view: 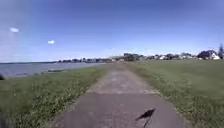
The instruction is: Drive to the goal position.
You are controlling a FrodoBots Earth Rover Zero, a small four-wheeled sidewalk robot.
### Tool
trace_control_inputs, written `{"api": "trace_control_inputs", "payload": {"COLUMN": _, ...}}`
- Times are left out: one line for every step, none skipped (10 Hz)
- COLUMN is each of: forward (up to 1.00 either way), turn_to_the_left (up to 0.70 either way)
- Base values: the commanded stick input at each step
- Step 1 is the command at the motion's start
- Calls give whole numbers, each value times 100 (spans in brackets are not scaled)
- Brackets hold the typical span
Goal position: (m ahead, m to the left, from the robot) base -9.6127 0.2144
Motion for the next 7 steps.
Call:
{"api": "trace_control_inputs", "payload": {"forward": 70, "turn_to_the_left": 4}}
{"api": "trace_control_inputs", "payload": {"forward": 70, "turn_to_the_left": 4}}
{"api": "trace_control_inputs", "payload": {"forward": 70, "turn_to_the_left": 4}}
{"api": "trace_control_inputs", "payload": {"forward": 70, "turn_to_the_left": 4}}
{"api": "trace_control_inputs", "payload": {"forward": 70, "turn_to_the_left": -31}}
{"api": "trace_control_inputs", "payload": {"forward": 70, "turn_to_the_left": -31}}
{"api": "trace_control_inputs", "payload": {"forward": 70, "turn_to_the_left": -31}}
